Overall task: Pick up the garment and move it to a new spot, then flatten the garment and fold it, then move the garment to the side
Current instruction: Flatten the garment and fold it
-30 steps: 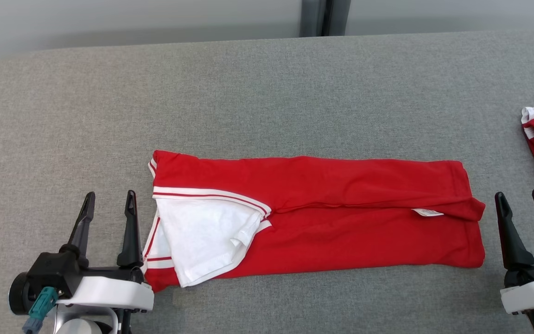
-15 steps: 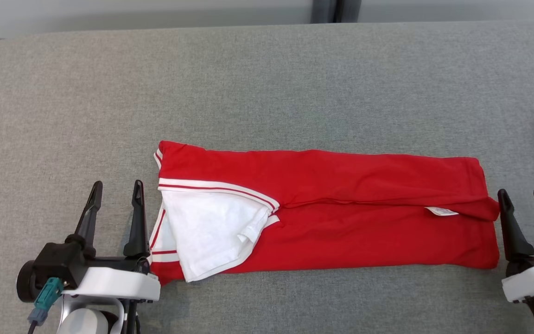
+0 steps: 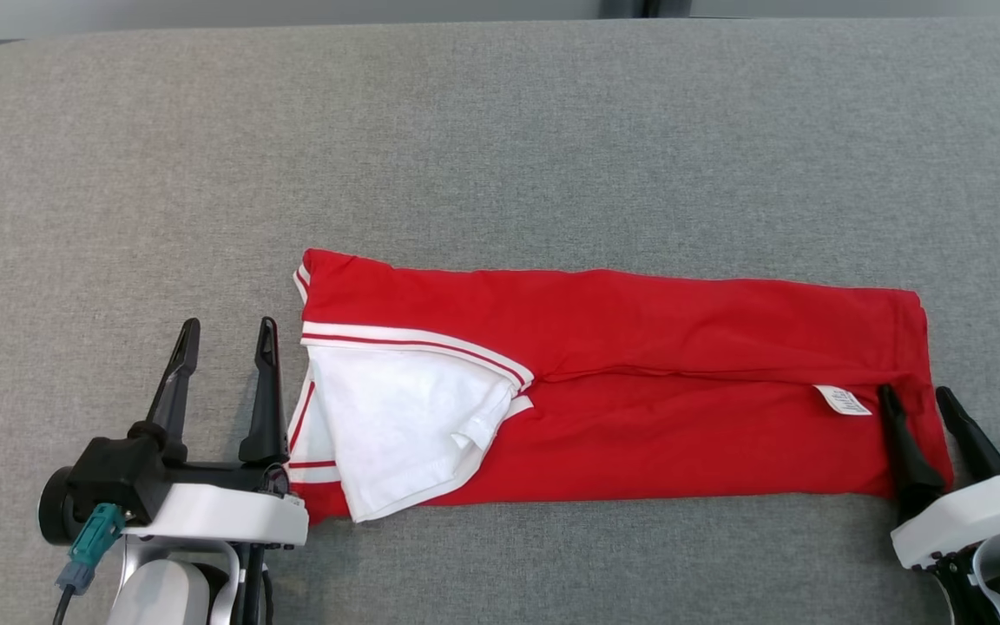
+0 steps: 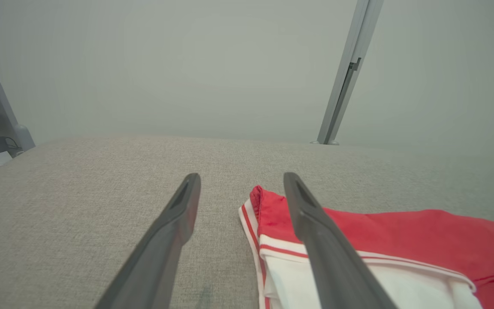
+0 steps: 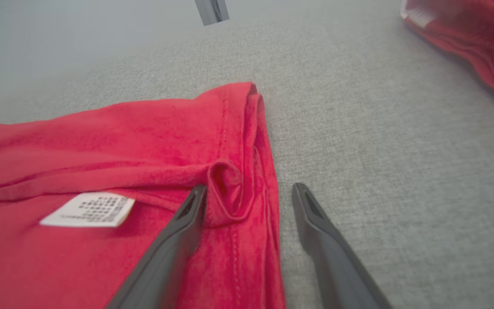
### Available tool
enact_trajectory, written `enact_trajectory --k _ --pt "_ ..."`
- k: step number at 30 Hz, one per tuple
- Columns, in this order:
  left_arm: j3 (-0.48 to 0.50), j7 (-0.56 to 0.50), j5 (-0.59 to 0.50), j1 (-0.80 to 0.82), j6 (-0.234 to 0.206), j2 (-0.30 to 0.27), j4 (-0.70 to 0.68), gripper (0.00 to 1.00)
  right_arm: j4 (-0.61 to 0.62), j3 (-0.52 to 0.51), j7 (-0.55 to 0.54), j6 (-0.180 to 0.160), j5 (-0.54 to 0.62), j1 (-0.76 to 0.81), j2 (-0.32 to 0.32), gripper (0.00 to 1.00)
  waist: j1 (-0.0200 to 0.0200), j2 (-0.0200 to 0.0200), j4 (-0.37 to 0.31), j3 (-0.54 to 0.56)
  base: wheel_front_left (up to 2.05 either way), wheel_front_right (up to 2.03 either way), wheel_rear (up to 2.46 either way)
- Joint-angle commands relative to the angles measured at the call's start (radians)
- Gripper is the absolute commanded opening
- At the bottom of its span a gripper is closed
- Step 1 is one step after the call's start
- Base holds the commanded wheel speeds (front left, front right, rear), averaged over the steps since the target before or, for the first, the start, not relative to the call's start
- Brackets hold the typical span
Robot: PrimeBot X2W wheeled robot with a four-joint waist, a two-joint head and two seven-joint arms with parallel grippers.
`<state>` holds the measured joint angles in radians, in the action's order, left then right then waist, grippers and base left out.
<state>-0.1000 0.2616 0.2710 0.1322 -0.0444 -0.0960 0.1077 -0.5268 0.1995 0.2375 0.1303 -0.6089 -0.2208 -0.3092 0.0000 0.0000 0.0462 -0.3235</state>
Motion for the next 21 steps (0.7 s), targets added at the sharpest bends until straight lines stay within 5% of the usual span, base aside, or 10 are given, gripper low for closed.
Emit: enact_trajectory --k 1,2,3,4,9,21 --pt "0.011 0.004 -0.013 0.018 0.005 -0.001 0.003 1.00 -0.042 0.053 -0.032 0.002 -0.029 0.014 0.024 0.50 0.0000 0.0000 -0.003 0.000 0.00 0.00 0.00" --pt "0.014 0.004 -0.015 0.019 0.006 0.000 0.004 1.00 -0.049 0.067 -0.036 0.002 -0.042 0.013 0.025 0.35 0.0000 0.0000 -0.004 0.000 0.00 0.00 0.00" --pt "0.014 0.004 -0.015 0.019 0.006 0.000 0.004 1.00 -0.049 0.067 -0.036 0.002 -0.042 0.013 0.025 0.35 0.0000 0.0000 -0.004 0.000 0.00 0.00 0.00" --pt "0.016 0.004 -0.017 0.020 0.008 0.001 0.006 1.00 -0.055 0.080 -0.039 0.002 -0.057 0.010 0.023 0.00 0.0000 0.0000 -0.005 0.000 0.00 0.00 0.00" --pt "0.027 0.004 -0.026 0.026 0.015 0.006 0.004 1.00 -0.071 0.100 -0.018 -0.002 -0.104 -0.004 -0.025 0.00 0.0000 0.0000 -0.010 -0.002 0.00 0.00 0.00" --pt "0.045 0.004 -0.041 0.008 0.025 0.019 -0.002 1.00 -0.098 -0.043 0.029 -0.002 -0.074 -0.032 -0.180 0.00 0.0000 0.0000 -0.030 0.004 0.00 0.00 0.00"
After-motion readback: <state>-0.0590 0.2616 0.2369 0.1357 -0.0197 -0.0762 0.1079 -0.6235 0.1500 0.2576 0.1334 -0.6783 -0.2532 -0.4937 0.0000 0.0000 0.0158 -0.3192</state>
